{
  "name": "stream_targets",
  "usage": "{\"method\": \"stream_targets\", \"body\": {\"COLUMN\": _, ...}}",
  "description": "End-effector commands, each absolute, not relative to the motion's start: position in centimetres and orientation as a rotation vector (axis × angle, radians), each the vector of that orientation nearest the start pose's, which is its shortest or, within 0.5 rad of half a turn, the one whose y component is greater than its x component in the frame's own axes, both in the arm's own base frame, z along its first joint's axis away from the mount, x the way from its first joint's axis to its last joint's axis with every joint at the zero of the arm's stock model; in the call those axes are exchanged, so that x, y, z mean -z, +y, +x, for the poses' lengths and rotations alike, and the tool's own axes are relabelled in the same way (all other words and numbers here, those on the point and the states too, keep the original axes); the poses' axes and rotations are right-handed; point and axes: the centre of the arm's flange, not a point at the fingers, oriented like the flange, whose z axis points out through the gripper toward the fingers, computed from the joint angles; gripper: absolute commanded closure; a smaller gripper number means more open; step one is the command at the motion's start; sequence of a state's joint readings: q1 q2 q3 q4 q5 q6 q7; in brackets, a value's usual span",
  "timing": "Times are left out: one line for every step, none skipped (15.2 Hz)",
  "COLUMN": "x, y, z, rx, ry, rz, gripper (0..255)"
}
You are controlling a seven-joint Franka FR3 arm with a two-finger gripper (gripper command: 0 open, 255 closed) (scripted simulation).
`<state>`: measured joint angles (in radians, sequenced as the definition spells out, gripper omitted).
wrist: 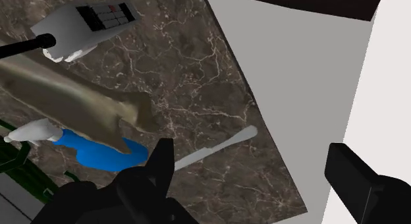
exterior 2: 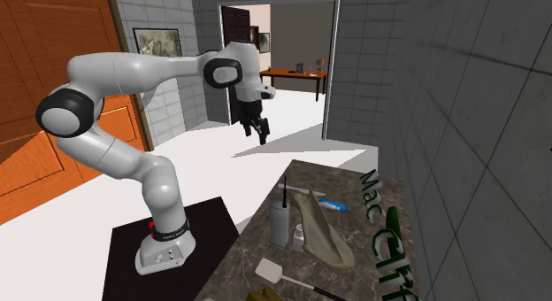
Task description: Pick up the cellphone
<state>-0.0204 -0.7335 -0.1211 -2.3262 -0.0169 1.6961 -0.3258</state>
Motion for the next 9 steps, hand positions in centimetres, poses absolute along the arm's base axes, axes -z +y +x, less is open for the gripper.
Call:
{"method": "stream_targets", "body": {"x": -58.3, "y": -7.9, "z": 33.8, "rx": 0.106, "ry": -0.375, "rz": -3.098, "gripper": 0}}
{"method": "stream_targets", "body": {"x": -57.5, "y": -8.7, "z": 34.2, "rx": 0.074, "ry": -0.397, "rz": -3.106, "gripper": 0}}
{"method": "stream_targets", "body": {"x": -56.7, "y": -9.5, "z": 34.5, "rx": 0.041, "ry": -0.419, "rz": -3.115, "gripper": 0}}
{"method": "stream_targets", "body": {"x": -55.8, "y": -10.4, "z": 34.9, "rx": 0.008, "ry": -0.441, "rz": -3.122, "gripper": 0}}
{"method": "stream_targets", "body": {"x": -55.0, "y": -11.2, "z": 35.2, "rx": -0.025, "ry": -0.464, "rz": -3.129, "gripper": 0}}
{"method": "stream_targets", "body": {"x": -54.2, "y": -12.1, "z": 35.6, "rx": -0.058, "ry": -0.486, "rz": -3.136, "gripper": 0}}
{"method": "stream_targets", "body": {"x": -53.4, "y": -12.9, "z": 35.9, "rx": -0.091, "ry": -0.508, "rz": -3.142, "gripper": 0}}
{"method": "stream_targets", "body": {"x": -52.6, "y": -13.8, "z": 36.3, "rx": -0.125, "ry": -0.531, "rz": -3.148, "gripper": 0}}
{"method": "stream_targets", "body": {"x": -51.8, "y": -14.6, "z": 36.6, "rx": -0.159, "ry": -0.553, "rz": -3.153, "gripper": 0}}
